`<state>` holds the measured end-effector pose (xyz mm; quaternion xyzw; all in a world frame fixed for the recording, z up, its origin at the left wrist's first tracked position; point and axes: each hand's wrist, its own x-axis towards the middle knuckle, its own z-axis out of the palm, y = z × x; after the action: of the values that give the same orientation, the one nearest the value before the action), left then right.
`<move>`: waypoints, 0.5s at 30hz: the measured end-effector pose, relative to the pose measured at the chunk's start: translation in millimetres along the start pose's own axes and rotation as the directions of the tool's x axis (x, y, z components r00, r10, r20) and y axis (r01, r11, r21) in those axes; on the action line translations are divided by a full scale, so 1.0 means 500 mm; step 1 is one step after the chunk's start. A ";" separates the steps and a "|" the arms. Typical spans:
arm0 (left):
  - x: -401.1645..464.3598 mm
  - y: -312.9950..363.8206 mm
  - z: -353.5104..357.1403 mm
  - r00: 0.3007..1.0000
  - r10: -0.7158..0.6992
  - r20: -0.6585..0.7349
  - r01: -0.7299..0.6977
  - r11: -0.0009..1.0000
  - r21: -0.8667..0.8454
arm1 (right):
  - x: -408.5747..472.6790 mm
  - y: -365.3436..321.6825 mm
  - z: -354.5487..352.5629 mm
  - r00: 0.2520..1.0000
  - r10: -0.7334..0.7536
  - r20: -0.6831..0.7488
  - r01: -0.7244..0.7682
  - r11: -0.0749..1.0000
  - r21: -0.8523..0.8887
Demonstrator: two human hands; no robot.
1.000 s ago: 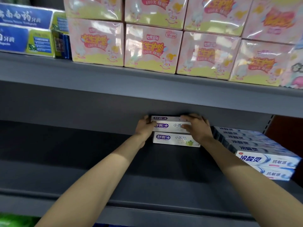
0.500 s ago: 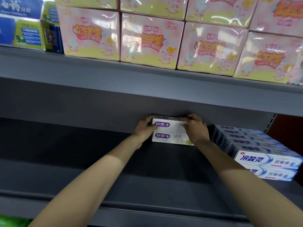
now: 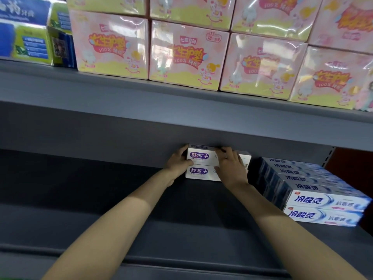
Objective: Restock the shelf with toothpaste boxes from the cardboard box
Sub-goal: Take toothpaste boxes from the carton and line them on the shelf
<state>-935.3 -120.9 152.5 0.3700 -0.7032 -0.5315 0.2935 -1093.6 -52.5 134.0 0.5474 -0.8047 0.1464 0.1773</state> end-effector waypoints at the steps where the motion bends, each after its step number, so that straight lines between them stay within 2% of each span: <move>1: 0.000 0.001 -0.003 1.000 -0.006 0.009 0.005 1.000 0.024 | 0.000 -0.002 -0.002 1.000 0.004 0.008 -0.004 1.000 -0.004; 5: -0.001 0.002 -0.018 0.999 -0.004 0.042 -0.001 0.995 0.104 | 0.004 -0.018 -0.021 0.996 0.053 0.067 -0.056 0.998 0.041; 8: -0.009 0.000 -0.031 0.994 0.093 0.050 -0.104 0.942 0.320 | -0.012 -0.050 -0.038 0.997 0.062 0.051 -0.067 0.992 0.111; 11: -0.033 -0.004 -0.056 0.970 0.234 0.064 -0.232 0.813 0.535 | -0.042 -0.106 -0.055 0.999 0.046 0.017 -0.048 0.978 0.205; 15: -0.106 -0.010 -0.115 0.923 0.372 0.097 -0.300 0.541 0.786 | -0.094 -0.195 -0.078 0.999 0.042 0.022 -0.048 0.938 0.345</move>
<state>-858.5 -107.8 161.5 0.3402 -0.9088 -0.0859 0.2256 -981.6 -31.5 152.1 0.5525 -0.7802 0.2852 0.0693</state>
